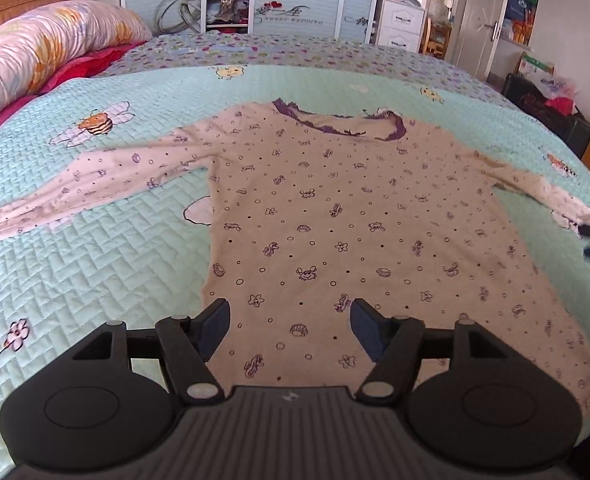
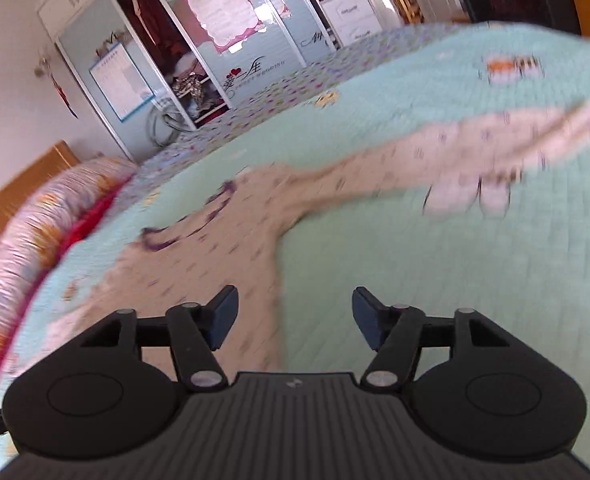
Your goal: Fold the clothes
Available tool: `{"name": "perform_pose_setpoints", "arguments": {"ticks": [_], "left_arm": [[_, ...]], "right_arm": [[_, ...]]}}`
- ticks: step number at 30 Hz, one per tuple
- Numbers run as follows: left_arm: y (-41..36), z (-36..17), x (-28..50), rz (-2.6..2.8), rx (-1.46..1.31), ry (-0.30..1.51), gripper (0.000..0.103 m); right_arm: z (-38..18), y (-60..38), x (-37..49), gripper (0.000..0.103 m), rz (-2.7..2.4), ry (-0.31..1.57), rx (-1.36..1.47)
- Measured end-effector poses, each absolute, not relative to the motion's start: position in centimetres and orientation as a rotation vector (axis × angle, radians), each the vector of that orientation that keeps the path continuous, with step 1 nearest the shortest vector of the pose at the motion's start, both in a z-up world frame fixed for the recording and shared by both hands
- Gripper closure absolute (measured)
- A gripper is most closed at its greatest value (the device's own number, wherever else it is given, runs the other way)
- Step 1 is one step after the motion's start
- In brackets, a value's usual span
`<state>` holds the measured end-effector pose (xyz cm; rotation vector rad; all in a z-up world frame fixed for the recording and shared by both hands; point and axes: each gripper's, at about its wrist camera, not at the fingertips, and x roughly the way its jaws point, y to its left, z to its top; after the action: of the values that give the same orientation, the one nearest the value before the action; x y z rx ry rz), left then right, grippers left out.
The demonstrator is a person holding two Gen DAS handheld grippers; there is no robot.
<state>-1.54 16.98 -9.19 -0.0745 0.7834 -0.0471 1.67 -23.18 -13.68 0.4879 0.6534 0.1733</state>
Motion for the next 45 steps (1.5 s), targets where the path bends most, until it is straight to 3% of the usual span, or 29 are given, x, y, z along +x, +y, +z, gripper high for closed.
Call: {"name": "perform_pose_setpoints", "arguments": {"ticks": [3, 8, 14, 19, 25, 32, 45], "left_arm": [[17.6, -10.0, -2.9, -0.033, -0.103, 0.818, 0.030], [19.1, -13.4, -5.7, 0.005, -0.149, 0.951, 0.030], [20.9, -13.2, -10.9, 0.008, -0.214, 0.907, 0.030], [22.7, -13.1, -8.6, 0.084, -0.225, 0.879, 0.027], [22.2, -15.0, -9.3, 0.086, -0.131, 0.961, 0.027], [20.9, -12.2, -10.8, 0.070, -0.137, 0.921, 0.027], [11.9, -8.2, -5.1, -0.045, -0.044, 0.859, 0.026]], "right_arm": [[-14.1, -20.3, -3.1, 0.032, 0.256, 0.698, 0.577], [-15.3, -14.0, -5.2, 0.029, 0.297, 0.894, 0.268], [-13.3, -15.1, -8.4, 0.029, 0.253, 0.873, 0.258], [-12.7, -13.4, -9.5, 0.027, 0.244, 0.827, 0.173], [-14.9, -13.2, -8.8, 0.027, 0.210, 0.972, 0.103], [-13.4, -15.8, -10.6, 0.026, 0.178, 0.947, 0.208], [-9.6, -6.9, -3.5, 0.026, 0.218, 0.973, 0.176]]}}
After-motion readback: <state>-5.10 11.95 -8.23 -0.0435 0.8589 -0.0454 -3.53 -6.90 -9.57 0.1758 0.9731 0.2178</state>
